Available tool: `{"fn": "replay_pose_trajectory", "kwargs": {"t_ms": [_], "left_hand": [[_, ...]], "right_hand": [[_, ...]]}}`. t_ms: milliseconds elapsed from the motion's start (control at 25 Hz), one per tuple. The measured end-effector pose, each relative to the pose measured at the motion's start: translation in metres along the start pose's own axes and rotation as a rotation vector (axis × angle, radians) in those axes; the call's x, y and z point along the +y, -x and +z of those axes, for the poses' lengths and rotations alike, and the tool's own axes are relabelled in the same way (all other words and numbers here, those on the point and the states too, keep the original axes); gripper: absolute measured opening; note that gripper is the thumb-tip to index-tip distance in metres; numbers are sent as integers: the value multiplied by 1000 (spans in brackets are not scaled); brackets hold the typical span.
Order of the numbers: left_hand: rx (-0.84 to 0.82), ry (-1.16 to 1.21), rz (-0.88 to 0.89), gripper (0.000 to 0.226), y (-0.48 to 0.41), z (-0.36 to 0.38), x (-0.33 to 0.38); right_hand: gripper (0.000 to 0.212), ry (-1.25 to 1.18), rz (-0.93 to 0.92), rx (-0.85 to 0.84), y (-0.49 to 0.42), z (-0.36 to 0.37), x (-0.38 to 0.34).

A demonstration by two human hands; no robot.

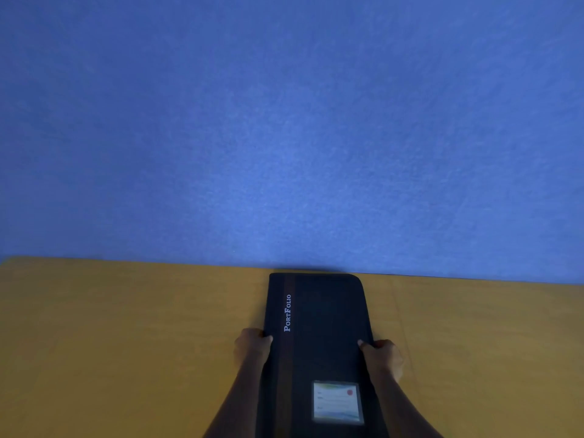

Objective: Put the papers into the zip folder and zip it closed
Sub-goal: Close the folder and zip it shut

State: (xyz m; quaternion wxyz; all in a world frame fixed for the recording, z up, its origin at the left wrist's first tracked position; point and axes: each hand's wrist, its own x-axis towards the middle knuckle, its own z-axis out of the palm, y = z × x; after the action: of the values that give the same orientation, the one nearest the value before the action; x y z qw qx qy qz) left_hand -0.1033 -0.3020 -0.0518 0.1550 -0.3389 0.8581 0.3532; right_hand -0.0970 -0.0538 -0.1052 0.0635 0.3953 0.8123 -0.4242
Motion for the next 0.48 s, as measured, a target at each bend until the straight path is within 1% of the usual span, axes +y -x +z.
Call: {"fn": "replay_pose_trajectory", "kwargs": {"t_ms": [360,480], "left_hand": [[22,-26,77,25,-6,1,1],[64,-117,109,29,-1,6,2]], "right_hand": [[43,43,-21,11,5,2,-2],[44,91,-29,-12,10,-2,-6]]}}
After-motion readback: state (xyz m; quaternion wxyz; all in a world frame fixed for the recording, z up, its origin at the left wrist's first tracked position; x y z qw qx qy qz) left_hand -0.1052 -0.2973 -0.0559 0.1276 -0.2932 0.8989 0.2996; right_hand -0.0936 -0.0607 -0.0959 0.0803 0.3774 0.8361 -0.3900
